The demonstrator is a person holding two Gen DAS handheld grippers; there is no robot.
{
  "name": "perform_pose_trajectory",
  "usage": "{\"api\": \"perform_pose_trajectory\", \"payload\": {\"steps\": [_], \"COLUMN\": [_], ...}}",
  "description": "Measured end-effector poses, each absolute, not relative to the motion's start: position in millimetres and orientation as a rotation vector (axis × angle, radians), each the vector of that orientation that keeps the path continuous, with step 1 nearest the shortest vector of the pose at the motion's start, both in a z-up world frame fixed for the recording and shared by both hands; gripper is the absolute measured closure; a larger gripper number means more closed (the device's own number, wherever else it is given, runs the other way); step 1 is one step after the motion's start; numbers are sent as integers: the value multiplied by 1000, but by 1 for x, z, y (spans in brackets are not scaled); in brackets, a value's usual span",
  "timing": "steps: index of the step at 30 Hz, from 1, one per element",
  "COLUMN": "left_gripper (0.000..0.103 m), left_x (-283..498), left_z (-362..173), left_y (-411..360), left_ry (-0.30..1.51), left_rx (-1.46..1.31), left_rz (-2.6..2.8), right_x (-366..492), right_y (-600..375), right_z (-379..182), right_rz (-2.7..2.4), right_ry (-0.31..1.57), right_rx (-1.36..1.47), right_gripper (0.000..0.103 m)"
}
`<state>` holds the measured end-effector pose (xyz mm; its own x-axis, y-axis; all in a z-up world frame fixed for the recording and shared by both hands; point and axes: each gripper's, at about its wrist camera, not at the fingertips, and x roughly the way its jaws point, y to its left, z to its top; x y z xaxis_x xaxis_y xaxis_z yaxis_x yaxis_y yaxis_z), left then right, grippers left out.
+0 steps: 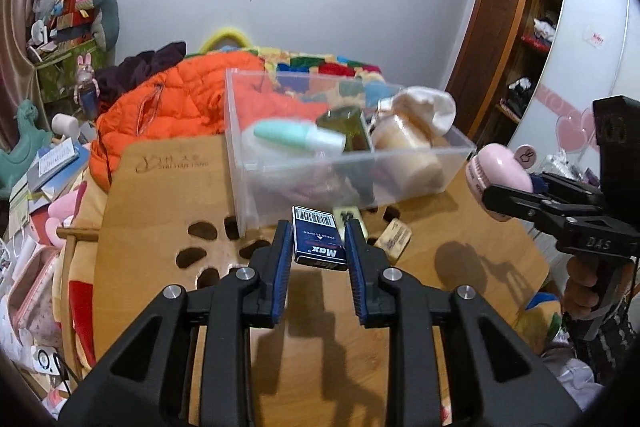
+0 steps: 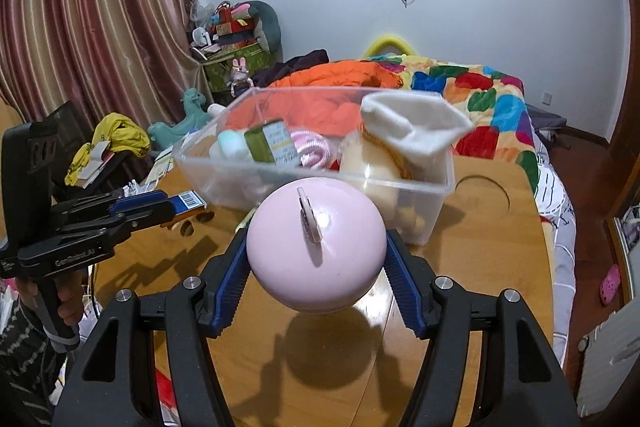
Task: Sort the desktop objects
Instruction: 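Lift the pink container with the right gripper while the left grasps and lifts the blue Max box, then lower the pink container into the box with the right gripper while the left drops the Max box in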
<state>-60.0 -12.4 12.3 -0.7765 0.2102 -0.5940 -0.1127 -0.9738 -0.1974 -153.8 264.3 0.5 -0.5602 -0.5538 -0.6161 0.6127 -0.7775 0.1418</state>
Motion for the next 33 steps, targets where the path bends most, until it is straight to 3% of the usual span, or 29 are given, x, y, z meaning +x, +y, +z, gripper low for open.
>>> {"api": "perform_pose_trajectory", "payload": {"steps": [17,33], "left_gripper": [77,77], "left_x": [-82,-126], "left_z": [56,51], "left_y": [-18,-22], "left_ry": [-198,-226], "left_rx": [-810,-820], "left_rz": [2799,2782], "right_x": [-178,-213], "right_y": [243,218], "right_z": [30,18], "right_rz": [-2329,-2299], "right_ry": [152,187], "right_rx": [764,814], "right_gripper": [42,42]}}
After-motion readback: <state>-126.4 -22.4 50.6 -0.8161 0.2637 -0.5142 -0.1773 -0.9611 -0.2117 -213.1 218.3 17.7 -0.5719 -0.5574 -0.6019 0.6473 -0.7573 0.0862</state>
